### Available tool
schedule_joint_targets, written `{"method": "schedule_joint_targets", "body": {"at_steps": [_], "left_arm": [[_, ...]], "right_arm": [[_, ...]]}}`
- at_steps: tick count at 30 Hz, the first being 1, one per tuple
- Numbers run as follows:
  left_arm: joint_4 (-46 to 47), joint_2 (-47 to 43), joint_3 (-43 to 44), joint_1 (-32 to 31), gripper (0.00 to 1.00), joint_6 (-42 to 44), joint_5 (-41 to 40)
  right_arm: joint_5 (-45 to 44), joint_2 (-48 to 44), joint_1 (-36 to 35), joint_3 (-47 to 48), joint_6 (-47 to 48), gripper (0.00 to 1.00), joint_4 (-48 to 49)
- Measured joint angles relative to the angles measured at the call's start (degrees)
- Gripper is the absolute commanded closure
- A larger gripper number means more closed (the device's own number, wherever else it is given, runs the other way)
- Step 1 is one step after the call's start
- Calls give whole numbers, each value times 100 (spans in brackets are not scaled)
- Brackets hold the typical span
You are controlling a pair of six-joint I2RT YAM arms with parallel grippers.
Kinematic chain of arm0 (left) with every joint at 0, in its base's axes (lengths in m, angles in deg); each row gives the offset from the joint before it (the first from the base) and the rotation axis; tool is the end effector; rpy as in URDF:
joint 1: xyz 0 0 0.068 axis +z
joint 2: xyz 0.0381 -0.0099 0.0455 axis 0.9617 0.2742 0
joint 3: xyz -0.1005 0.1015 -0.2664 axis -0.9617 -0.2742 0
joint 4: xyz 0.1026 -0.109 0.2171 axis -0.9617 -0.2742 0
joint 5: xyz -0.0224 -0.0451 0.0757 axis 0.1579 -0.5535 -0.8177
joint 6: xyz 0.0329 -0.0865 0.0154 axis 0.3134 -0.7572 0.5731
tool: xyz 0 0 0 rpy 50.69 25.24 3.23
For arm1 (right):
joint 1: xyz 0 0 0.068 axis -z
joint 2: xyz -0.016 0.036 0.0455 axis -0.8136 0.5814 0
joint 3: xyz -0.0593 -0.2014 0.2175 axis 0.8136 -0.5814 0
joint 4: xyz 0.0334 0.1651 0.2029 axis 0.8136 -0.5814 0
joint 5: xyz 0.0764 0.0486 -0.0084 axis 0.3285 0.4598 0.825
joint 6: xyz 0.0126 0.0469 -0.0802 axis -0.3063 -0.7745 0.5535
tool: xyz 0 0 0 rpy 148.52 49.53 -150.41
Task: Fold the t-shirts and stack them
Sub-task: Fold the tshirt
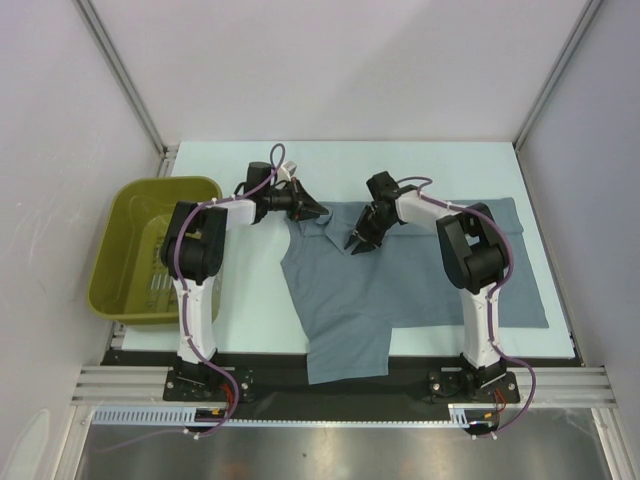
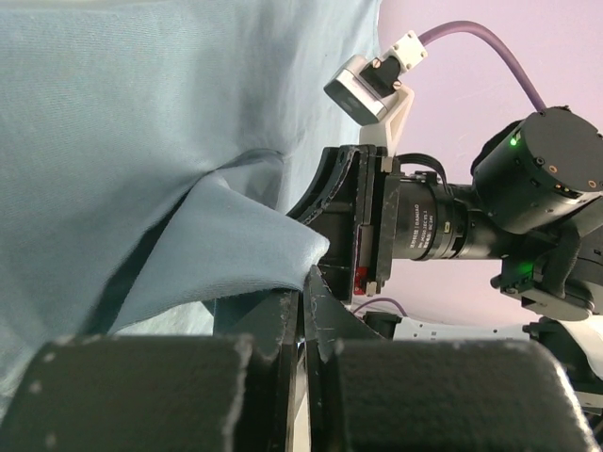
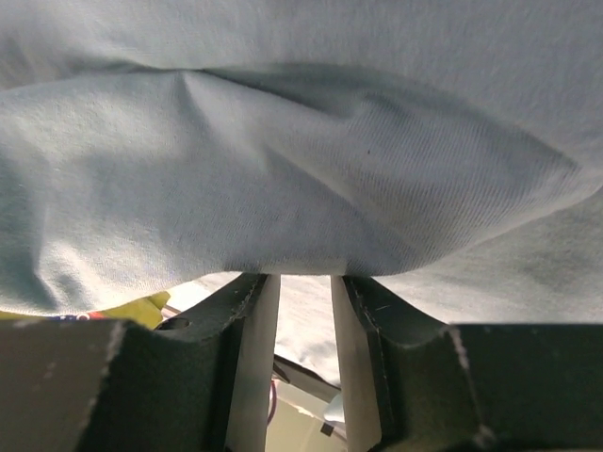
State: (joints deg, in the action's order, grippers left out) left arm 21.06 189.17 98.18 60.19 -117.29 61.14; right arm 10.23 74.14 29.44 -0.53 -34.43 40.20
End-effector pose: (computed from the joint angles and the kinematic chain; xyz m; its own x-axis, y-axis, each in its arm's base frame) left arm 0.4692 -0.1882 0.1505 -0.9682 -0.2346 -0.0868 0.0040 0.3324 -0.9431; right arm 0.4093 0.2257 0.1268 -0.9337 0.3560 0.0393 0.3271 0.8027 0.4986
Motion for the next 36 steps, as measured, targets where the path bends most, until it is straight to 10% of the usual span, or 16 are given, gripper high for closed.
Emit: {"method": "schedule_joint_targets", "body": {"at_steps": [14,25,36], "left_arm": [[-199,-4,-138,0,96,168,-7],[-334,-17,-284,0,96,295,-17],[-461,-37,-299,0,97,415,-74]], "right_arm": [[-299,125,-83,319,-138,89,-262],[-664,190,-271,562,31,65,-713],[-907,332,-304,815,28,87,-975]]}}
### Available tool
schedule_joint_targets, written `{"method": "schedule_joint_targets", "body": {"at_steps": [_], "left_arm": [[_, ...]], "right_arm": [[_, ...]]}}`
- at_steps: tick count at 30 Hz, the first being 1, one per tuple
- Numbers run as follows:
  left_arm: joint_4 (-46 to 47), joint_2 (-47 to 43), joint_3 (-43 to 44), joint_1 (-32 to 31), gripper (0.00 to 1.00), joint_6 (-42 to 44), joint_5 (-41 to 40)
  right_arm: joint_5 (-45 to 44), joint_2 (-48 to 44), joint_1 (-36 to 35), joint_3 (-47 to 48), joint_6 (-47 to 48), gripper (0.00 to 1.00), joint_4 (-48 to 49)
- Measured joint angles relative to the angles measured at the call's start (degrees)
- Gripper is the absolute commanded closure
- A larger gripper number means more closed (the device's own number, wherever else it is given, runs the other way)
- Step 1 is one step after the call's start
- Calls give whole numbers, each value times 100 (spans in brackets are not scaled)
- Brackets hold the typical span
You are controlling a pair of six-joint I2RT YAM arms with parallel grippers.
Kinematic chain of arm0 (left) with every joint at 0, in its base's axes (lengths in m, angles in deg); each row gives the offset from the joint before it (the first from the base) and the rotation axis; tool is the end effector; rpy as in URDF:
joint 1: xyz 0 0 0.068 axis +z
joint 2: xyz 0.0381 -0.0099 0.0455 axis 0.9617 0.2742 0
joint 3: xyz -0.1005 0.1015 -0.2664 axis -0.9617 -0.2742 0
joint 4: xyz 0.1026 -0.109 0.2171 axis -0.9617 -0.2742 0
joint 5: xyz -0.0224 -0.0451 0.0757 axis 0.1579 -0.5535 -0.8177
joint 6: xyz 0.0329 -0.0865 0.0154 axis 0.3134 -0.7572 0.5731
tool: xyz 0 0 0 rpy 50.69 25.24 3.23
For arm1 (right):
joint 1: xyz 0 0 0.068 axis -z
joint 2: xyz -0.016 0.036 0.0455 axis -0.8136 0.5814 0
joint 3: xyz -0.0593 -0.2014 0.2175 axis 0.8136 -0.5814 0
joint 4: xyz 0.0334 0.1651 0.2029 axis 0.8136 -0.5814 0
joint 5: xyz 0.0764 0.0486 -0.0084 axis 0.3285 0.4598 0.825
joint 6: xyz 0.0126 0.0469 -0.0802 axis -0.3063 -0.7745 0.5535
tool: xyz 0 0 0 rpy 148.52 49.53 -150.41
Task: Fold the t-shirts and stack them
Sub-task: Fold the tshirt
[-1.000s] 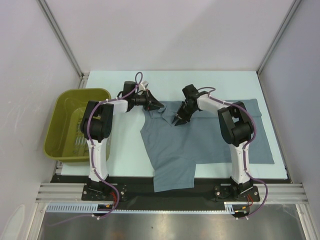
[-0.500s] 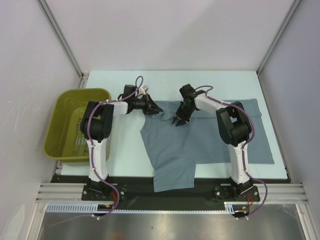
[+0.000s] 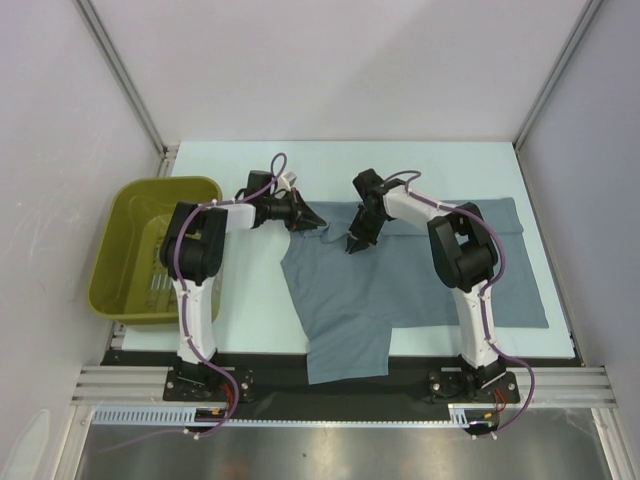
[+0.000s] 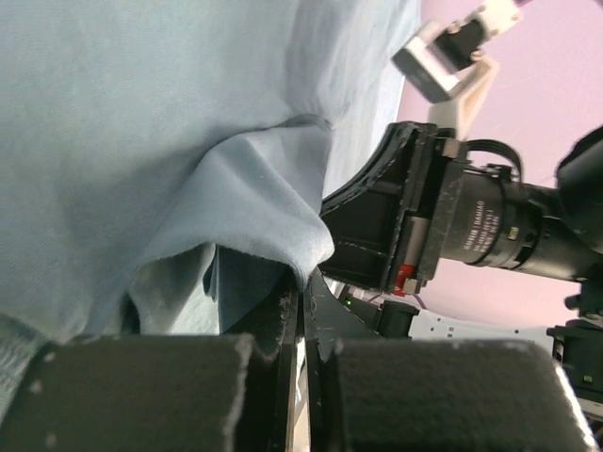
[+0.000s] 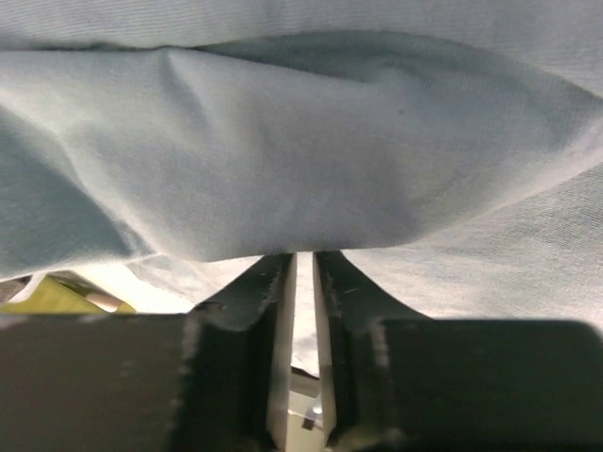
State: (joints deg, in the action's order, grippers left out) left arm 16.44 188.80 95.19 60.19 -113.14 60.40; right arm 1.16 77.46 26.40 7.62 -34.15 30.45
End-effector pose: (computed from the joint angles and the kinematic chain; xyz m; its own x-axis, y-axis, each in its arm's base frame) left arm 0.4529 -0.1835 0.1292 -0.9753 -0.2159 -0.0456 -0.0419 0.3842 -0.9223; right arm 0.4117 0.2405 0.1297 -0.9359 0.3519 -0.0149 0.3247 0.8786 0.3502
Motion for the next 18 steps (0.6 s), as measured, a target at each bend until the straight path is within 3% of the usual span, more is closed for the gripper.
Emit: {"method": "schedule_joint_targets", "body": {"at_steps": [6,18], "left_arm": [[-310,-90,-57,0,97,256,-85],[-1401,-509,-319,-2,94,986,-236]], "right_arm": [[-234,68,-4,284,321,100,-140],[-46,-234,15,184,1294,100,-660]]}}
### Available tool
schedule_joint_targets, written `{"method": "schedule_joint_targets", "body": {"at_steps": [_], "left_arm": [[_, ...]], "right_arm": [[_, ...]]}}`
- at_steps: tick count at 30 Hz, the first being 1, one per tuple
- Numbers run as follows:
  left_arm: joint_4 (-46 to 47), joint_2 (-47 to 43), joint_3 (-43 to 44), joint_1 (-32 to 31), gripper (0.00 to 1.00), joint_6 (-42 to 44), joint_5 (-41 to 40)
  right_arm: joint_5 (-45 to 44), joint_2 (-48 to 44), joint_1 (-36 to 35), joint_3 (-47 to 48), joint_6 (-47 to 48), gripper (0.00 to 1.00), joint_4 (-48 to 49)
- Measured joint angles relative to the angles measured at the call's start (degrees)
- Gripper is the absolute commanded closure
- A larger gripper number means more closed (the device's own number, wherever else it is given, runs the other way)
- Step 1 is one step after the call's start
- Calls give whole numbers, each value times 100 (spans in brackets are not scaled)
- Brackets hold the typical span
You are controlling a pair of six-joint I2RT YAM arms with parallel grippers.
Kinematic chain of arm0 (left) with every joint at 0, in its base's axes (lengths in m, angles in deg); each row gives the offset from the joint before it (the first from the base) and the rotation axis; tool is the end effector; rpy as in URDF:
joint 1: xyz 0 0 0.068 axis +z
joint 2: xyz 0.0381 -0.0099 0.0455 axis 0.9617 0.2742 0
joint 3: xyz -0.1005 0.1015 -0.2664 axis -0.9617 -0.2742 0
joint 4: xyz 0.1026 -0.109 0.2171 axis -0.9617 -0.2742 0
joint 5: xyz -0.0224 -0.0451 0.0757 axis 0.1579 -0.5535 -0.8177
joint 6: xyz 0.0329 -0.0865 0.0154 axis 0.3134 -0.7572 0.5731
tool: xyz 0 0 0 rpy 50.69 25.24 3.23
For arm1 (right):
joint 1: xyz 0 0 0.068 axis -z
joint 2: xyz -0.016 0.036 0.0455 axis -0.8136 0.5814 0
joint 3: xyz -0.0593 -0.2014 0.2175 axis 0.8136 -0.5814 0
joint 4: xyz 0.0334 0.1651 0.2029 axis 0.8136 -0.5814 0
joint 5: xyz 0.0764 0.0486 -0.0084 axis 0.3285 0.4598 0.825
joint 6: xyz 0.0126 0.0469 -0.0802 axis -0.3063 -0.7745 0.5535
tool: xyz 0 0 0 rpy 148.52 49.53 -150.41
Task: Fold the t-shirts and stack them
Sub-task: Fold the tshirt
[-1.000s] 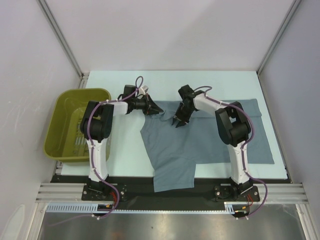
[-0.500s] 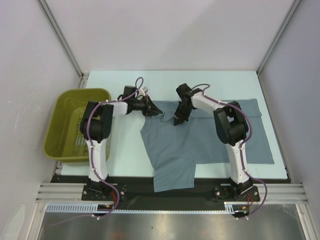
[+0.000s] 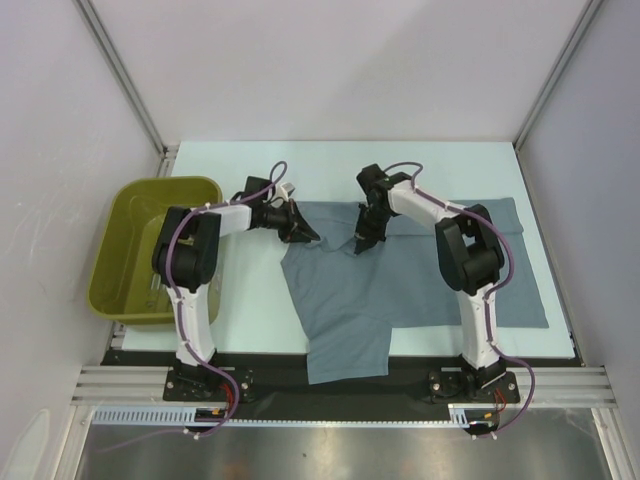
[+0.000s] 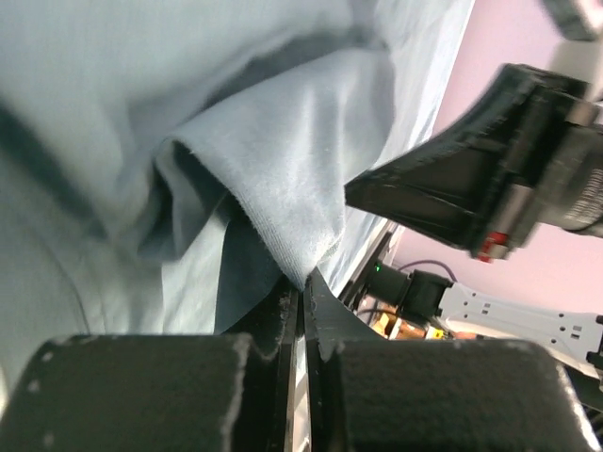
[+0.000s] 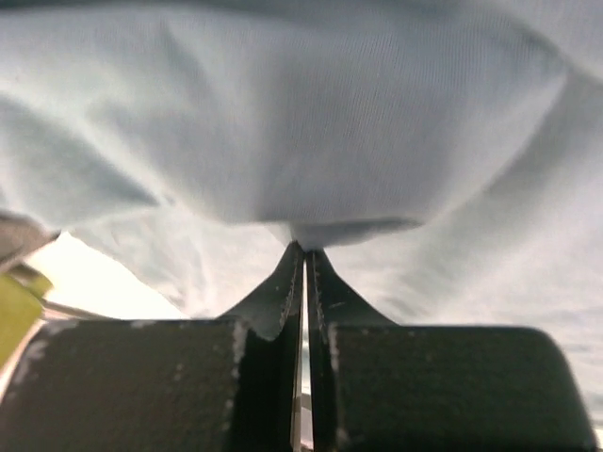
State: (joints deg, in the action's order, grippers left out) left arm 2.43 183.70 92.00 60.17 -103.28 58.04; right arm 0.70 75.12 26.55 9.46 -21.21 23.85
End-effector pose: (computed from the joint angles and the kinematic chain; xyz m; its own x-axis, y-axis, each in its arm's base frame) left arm 0.4192 -0.1732 0.1304 -0.9861 -0.1645 -0.0217 -0.0623 0.4879 -0.8707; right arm 0.4024 0.2335 0.1525 -0.9868 0.1487 -0.0637 0.1222 0.9432 0.3090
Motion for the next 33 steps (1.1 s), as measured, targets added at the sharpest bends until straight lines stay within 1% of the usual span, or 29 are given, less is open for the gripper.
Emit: {"method": "schedule_joint_targets", "body": {"at_steps": [7,16,24,27,29,33], "left_arm": [[-448,-339,-422,-13,89,199,-26],[-662,-636,-640,-17,88,186,173],[-745,-737,-925,-20,86,216,269],[-850,-737,-1021,-20,88,289,267],[-879,-737,-1080,-20,94,332,264],[-883,-737,-1202,-22,99,380,267]], "right_arm": [[654,-494,175,-442,544,100,-164],[1381,-501,634,-538,1119,100,-415],[1799,-501,713,-772,1314,100,-468],[1871,-503,715,-883,1370,100,-472],[1902,-503,717,-951,1394,100,-479],[1932,-503,748,-1021,1414,100,-483]]}}
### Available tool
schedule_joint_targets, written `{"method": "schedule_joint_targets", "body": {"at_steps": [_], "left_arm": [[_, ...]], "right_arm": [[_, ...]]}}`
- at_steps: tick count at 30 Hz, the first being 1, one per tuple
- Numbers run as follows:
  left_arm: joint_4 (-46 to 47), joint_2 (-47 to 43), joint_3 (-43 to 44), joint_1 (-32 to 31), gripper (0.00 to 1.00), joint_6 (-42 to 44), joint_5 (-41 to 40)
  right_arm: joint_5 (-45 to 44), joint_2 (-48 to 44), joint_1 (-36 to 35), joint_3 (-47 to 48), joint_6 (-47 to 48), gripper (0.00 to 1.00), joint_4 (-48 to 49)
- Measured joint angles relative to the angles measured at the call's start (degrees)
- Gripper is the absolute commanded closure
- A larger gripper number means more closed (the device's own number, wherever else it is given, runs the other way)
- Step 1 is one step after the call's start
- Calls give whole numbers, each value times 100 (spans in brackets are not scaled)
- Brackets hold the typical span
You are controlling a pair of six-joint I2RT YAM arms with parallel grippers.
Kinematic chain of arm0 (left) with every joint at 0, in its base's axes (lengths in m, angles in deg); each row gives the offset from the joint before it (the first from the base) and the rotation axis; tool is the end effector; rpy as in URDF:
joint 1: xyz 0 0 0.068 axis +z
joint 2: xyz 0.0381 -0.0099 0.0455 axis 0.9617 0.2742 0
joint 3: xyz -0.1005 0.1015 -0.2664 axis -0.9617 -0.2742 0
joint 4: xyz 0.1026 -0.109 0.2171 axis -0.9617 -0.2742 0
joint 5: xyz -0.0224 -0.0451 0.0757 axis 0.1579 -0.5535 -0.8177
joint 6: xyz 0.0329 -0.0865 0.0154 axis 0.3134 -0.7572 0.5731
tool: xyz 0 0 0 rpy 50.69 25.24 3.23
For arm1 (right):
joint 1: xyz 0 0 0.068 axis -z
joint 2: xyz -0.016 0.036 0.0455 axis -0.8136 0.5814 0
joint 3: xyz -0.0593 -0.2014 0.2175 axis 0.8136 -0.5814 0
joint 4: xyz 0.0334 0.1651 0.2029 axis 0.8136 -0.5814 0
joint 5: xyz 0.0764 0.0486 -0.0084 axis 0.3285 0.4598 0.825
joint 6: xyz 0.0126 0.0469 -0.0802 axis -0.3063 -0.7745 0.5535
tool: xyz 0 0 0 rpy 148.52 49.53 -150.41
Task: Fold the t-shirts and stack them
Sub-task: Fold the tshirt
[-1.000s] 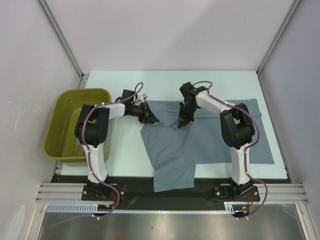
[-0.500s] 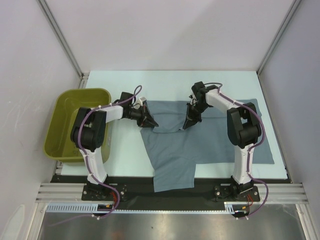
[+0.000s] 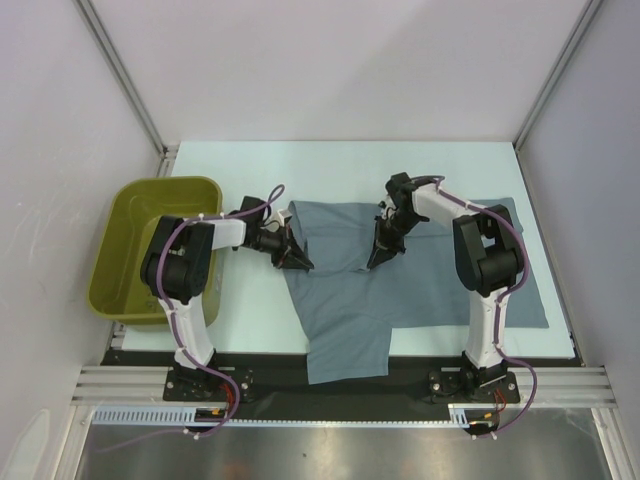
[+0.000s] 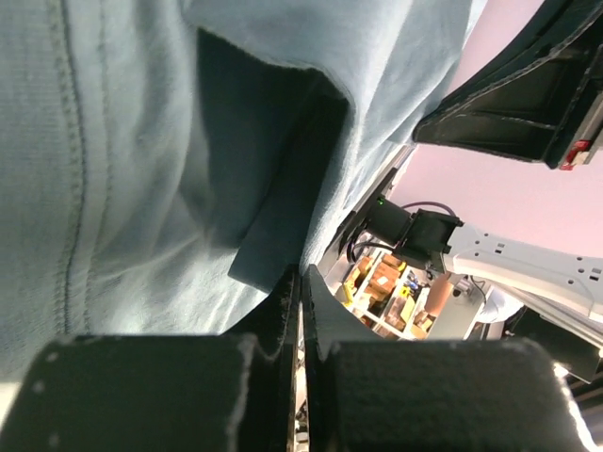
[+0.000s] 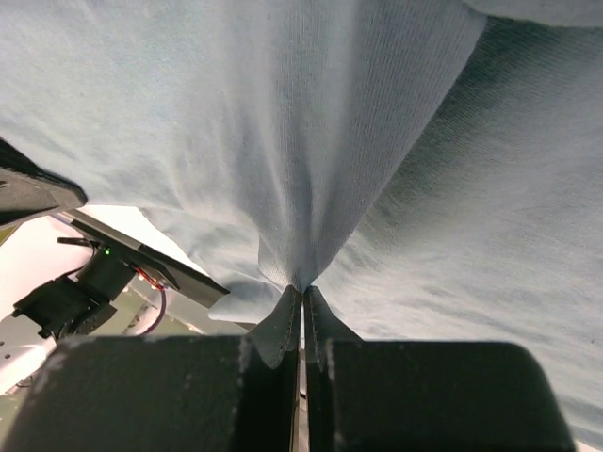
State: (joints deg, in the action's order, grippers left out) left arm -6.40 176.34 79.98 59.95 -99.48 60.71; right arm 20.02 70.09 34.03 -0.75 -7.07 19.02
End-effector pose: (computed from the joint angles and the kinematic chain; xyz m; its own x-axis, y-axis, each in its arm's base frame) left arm 0.3470 -0.1592 0.1182 -0.9823 -0.1062 0.1545 -0.1872 0.5152 -0.8364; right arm 0.3676 0.1842 0.1497 -0.9892 -0.0097 0.1460 0.0664 0.8596 0.5066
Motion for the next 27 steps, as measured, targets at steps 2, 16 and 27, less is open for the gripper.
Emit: {"method": "schedule_joint_targets", "body": {"at_steps": [2,16,27], "left_arm": [[17,0,-37,0,100,-11,7],[549,-306,-66,17,100,-603,166],[251,-278,-66,39,99,-428,-164]], "right_arm": [[28,-2,22,0,-2,100,9],[1060,-20,326,-133,-372,100,597],[1537,-201,890,-887,-387,99,721]]}}
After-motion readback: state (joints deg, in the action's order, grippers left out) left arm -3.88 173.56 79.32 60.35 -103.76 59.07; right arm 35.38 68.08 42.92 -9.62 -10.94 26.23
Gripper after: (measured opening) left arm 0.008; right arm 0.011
